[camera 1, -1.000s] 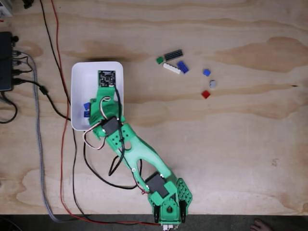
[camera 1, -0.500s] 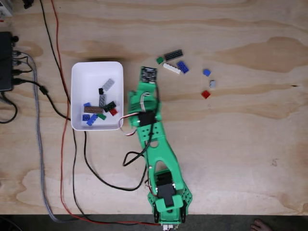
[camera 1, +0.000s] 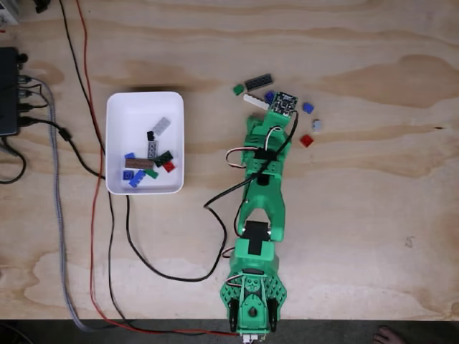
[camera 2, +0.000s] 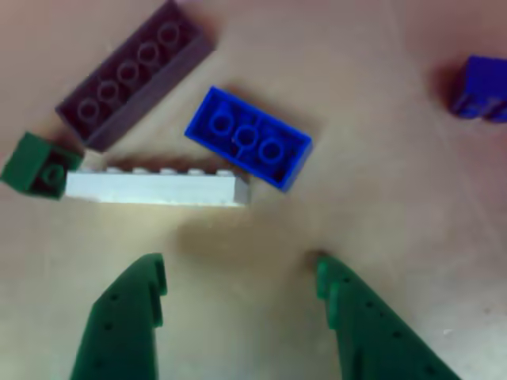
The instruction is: Put all lego bricks in the bin.
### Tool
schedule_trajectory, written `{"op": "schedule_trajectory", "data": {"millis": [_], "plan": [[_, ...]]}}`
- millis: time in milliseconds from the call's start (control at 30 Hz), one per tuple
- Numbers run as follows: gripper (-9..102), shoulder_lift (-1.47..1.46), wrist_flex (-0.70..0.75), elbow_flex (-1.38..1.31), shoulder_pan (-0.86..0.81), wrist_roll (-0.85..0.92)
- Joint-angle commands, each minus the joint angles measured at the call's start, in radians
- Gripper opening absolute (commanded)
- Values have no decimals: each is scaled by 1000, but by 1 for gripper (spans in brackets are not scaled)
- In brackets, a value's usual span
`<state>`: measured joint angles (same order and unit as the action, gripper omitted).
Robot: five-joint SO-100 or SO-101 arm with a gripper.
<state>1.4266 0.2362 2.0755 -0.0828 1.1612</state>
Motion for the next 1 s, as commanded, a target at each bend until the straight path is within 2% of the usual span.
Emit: {"op": "schedule_trajectory", "data": {"millis": [0,200,467,667,967], "plan": [[21,-11,83,-178,21,-233],[20,-72,253,-311,83,-522],[21,-164,368,-472,100,-738],[17,-163,385,-502,54,-744],[18,-252,425,-611,31,-772]]}}
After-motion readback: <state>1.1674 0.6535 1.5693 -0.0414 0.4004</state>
